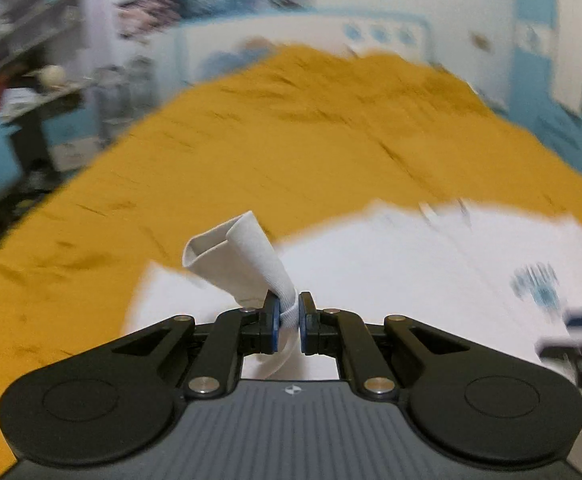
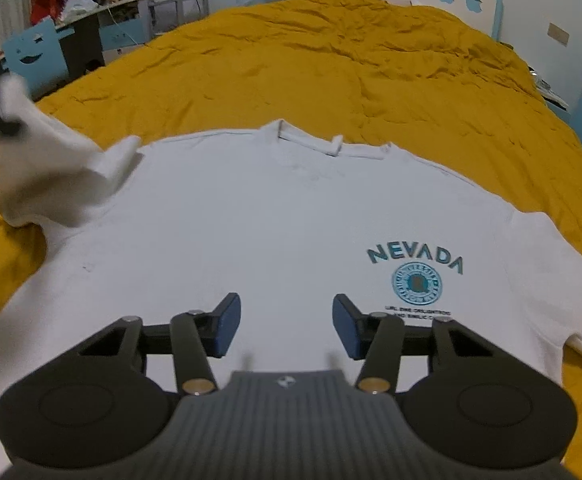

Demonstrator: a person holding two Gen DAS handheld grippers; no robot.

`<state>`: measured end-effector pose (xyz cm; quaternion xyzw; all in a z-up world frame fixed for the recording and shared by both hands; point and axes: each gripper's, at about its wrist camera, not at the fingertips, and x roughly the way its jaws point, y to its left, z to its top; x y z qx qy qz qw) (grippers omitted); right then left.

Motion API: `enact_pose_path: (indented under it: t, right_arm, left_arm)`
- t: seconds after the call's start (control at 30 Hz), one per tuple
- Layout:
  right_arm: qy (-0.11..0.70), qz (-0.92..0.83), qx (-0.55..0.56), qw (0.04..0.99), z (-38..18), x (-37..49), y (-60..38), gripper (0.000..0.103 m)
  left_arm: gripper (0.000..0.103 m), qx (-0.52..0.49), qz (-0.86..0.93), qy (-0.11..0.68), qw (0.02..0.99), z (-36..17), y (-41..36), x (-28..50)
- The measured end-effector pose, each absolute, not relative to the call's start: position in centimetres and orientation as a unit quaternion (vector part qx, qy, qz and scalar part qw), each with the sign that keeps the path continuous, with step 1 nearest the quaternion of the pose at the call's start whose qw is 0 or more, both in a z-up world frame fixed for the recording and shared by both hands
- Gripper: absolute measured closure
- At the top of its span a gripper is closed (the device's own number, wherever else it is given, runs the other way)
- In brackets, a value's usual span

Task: Fold small clothes
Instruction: 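Fold the held sleeve across the sweatshirt body with the left tool, release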

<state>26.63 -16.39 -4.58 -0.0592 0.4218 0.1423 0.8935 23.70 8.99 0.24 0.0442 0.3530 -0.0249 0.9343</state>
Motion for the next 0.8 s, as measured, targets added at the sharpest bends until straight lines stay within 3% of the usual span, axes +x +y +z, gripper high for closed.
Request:
enact_pose_path:
  t: [0.2, 0.3, 0.37, 0.4, 0.63, 0.67, 0.73, 0.8]
  right_arm:
    - [0.443, 0.146, -0.041, 0.884, -5.8, 25.6, -16.0, 0.055]
    - [0.452, 0.153, -0.039, 0.878, -6.6, 25.1, -15.4, 0.055]
    - [0.453, 0.159, -0.04, 0.876, -6.8, 24.9, -14.9, 0.055]
    - [0.454, 0.161, -0.04, 0.876, -6.8, 24.9, -14.6, 0.055]
    - [0.44, 0.189, -0.034, 0.877, -5.6, 25.5, -12.9, 0.053]
    - [0.44, 0.195, -0.028, 0.876, -5.4, 25.6, -12.6, 0.051]
    - [0.44, 0.203, -0.012, 0.875, -5.2, 26.1, -12.0, 0.036]
    - [0.445, 0.21, 0.01, 0.87, -5.1, 26.8, -11.3, 0.034]
  left_arm:
    - [0.089, 0.061, -0.074, 0.452, 0.887, -6.2, 6.0, 23.5]
    - [0.071, 0.026, -0.1, 0.459, 0.882, -7.0, 6.4, 22.8]
    - [0.048, -0.001, -0.124, 0.459, 0.88, -6.6, 7.1, 22.4]
    - [0.046, -0.02, -0.139, 0.454, 0.88, -6.3, 7.5, 22.1]
    - [0.045, -0.075, -0.133, 0.426, 0.892, -4.4, 9.7, 20.4]
    - [0.044, -0.079, -0.124, 0.423, 0.894, -4.1, 10.3, 20.3]
    - [0.044, -0.076, -0.092, 0.419, 0.9, -3.5, 11.4, 20.1]
    - [0.044, -0.064, -0.055, 0.416, 0.906, -3.0, 12.5, 20.1]
